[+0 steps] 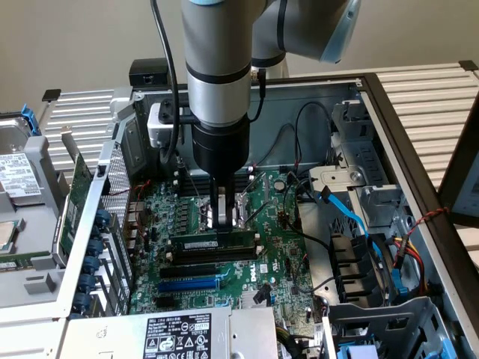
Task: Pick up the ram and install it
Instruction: 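Insert the ram into the slot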
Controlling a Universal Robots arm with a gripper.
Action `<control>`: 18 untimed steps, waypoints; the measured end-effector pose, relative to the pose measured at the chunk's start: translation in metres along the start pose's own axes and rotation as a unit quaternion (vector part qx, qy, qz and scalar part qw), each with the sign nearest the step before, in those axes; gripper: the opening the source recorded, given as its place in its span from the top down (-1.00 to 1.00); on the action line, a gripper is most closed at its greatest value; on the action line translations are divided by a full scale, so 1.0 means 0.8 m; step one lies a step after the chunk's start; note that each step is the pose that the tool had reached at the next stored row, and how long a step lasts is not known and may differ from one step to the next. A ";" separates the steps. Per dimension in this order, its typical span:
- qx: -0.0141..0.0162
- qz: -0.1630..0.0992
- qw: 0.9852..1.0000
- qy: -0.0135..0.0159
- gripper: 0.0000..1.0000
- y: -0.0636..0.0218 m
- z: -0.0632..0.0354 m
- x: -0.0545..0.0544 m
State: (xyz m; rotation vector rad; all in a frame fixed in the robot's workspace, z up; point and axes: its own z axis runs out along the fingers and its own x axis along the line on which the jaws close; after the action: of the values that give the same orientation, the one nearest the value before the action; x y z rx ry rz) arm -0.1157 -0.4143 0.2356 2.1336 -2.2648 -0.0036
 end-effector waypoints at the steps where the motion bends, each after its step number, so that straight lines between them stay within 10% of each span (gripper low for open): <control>1: 0.000 0.000 1.000 0.000 0.75 0.000 0.000 0.000; 18: 0.002 -0.003 1.000 0.000 0.75 0.000 0.001 0.000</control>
State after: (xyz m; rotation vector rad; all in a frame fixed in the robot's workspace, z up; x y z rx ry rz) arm -0.1157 -0.4148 0.2347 2.1421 -2.2600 0.0001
